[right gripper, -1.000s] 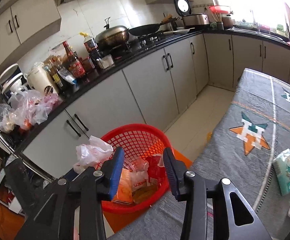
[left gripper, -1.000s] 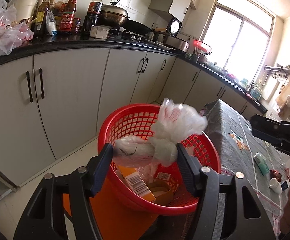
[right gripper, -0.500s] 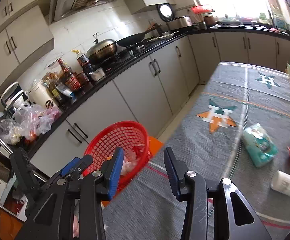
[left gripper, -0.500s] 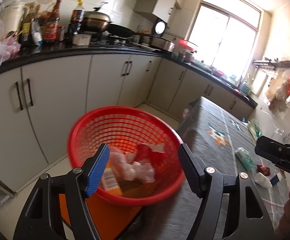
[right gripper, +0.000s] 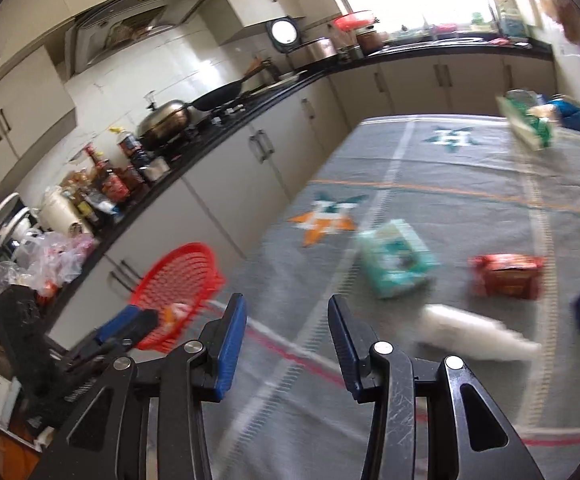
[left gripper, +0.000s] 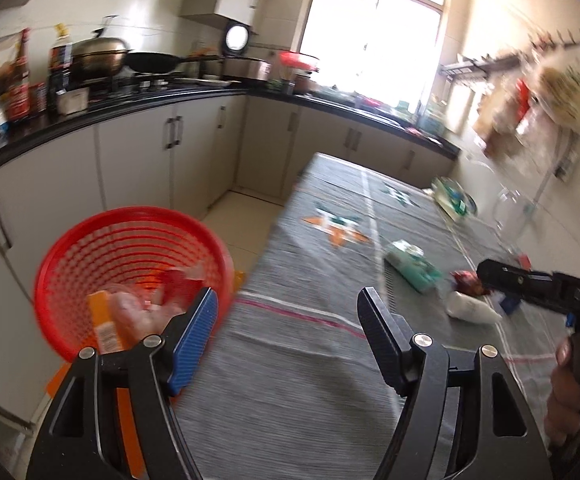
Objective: Collect trash
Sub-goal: 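Move both open grippers back over the table, then close the right gripper on the white plastic bottle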
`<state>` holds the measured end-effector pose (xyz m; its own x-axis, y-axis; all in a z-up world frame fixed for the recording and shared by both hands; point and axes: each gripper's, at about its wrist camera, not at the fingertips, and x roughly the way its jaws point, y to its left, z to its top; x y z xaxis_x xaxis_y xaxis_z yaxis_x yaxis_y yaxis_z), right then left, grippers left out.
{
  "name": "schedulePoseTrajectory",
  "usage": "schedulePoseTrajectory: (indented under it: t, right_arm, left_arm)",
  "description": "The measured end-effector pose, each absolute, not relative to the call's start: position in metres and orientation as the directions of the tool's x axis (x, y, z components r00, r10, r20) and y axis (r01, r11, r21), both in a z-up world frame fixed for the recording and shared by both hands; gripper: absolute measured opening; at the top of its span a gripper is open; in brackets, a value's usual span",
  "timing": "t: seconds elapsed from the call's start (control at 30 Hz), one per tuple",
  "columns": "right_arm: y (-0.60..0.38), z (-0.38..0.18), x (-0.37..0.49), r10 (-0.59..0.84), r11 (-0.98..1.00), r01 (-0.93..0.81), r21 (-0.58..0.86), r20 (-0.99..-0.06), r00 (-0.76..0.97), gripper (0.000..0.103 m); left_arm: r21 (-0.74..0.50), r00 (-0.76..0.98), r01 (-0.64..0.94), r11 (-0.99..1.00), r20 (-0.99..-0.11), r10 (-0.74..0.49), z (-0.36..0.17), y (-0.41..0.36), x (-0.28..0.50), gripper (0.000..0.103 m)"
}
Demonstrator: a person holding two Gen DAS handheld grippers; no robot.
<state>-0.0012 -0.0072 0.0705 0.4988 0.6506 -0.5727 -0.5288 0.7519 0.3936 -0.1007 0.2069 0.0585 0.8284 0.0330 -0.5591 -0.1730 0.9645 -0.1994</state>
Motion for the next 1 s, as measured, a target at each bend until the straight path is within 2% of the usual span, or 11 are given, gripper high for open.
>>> schedulePoseTrajectory:
  t: [0.13,0.27,0.43,0.6,0.77,1.0]
  right_arm:
    - [-0.057,0.065,0.017,0.606,0.792,-0.468,0.392,-0.596,0.526,0.046]
    - [-0.086,0.053,0.042,0.606,0.792,-0.440,0.423,-0.635,0.479,0.046]
    - [-0.086,0.034,0.066,0.613,0.777,-0.470,0.418,-0.672,0.415,0.046]
    - [-0.080,0.014,0.076,0.670,0.717,-0.508,0.477,-0.671,0.316,0.047]
    - [-0.057,0.018,0.051,0.663,0.662,-0.649,0.375,-0.698,0.273,0.047]
    - [-0.033,0.010,0.017,0.554,0.632,-0.759,0.158,-0.777,0.300,0.046]
  left_arm:
    - [-0.171,0.812,-0.098,0.980,-0.584,-0.021,0.053,0.172,-0.092,0.072]
    - [-0.133,0.795,-0.020,0.991,-0.603,-0.065,0.047,0.134,-0.086,0.073]
    - [-0.122,0.775,0.041,0.992,-0.622,-0.109,0.044,0.108,-0.079,0.073]
    - [-0.132,0.756,0.051,0.990,-0.643,-0.125,0.044,0.107,-0.072,0.073]
    - [-0.162,0.740,0.024,0.987,-0.661,-0.127,0.045,0.117,-0.062,0.073]
    - [-0.155,0.730,0.008,0.988,-0.674,-0.111,0.055,0.118,-0.053,0.073]
